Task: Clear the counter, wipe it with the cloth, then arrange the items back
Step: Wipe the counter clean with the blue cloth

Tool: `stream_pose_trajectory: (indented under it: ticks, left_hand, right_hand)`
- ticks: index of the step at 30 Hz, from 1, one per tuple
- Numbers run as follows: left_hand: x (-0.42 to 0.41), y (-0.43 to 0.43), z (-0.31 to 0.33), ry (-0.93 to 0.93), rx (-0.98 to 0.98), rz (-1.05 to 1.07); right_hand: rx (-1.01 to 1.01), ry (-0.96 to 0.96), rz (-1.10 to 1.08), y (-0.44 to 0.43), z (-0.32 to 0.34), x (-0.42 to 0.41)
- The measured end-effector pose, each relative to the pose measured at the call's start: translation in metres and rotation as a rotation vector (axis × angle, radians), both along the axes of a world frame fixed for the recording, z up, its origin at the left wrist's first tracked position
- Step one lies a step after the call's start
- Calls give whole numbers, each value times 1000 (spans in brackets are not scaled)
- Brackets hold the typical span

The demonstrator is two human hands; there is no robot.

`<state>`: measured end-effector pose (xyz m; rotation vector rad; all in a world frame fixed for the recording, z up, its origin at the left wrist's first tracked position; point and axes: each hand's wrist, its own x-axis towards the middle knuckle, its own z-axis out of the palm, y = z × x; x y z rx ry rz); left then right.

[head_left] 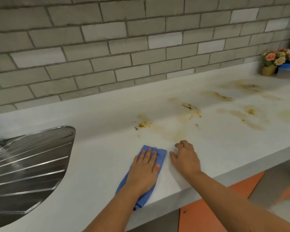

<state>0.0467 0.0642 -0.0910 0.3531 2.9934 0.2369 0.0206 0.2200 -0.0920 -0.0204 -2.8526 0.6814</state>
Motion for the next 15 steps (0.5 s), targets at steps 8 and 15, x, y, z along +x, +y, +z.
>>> stream_pose_trajectory:
  ticks: [8, 15]
  left_hand:
    - [-107, -105, -7, 68, -19, 144]
    - [-196, -153, 3, 26, -63, 350]
  right_hand:
    - [102, 29, 153, -46, -6, -20]
    - [120, 53, 139, -55, -13, -29]
